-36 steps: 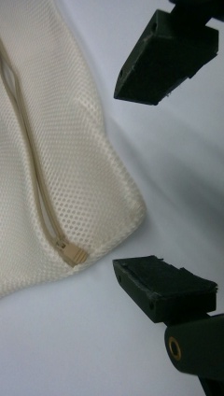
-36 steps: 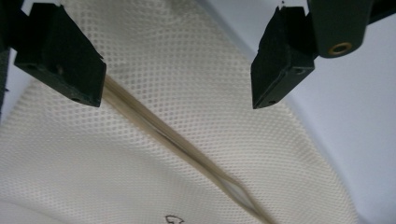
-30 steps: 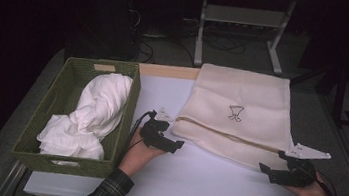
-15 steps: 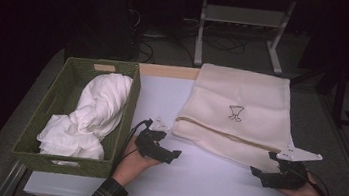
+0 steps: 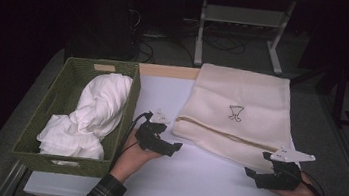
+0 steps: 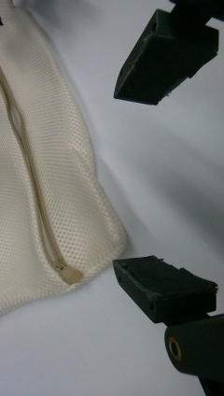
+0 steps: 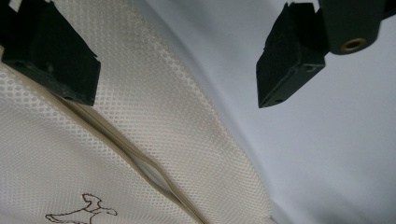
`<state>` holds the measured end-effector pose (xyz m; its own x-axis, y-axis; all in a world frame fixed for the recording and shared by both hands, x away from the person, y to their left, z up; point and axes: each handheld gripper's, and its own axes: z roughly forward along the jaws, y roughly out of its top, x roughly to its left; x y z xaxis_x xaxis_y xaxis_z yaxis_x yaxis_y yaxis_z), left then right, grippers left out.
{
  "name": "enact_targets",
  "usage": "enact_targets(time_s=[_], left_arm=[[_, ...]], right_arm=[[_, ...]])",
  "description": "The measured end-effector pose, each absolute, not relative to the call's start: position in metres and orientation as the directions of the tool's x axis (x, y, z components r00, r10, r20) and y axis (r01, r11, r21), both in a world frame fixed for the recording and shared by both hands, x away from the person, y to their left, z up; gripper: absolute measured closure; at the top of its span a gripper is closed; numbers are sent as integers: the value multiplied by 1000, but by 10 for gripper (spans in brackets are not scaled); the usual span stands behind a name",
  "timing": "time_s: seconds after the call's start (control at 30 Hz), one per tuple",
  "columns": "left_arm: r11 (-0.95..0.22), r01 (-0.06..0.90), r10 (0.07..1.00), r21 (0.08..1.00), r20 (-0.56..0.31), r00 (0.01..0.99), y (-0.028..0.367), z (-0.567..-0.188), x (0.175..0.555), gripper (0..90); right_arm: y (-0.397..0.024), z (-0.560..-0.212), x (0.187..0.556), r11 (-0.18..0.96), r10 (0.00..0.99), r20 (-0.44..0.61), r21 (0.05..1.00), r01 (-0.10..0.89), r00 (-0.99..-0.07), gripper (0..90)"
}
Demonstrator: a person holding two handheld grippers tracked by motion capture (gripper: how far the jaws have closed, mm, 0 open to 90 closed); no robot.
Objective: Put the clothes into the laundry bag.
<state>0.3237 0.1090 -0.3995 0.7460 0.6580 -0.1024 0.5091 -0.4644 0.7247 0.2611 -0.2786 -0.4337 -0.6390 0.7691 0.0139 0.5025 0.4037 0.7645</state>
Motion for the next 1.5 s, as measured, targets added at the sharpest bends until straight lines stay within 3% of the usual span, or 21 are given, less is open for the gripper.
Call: enact_targets(time_s=[0.87, 1.5], left_arm=[[-500, 534, 694, 682, -54, 718, 111, -358, 362, 147], [-495, 513, 658, 701, -83, 749, 131, -349, 377, 139]], right_arm=[[-279, -435, 261, 397, 781, 0, 772, 496, -625, 131], [-281, -435, 261, 393, 793, -18, 778, 489, -609, 131]])
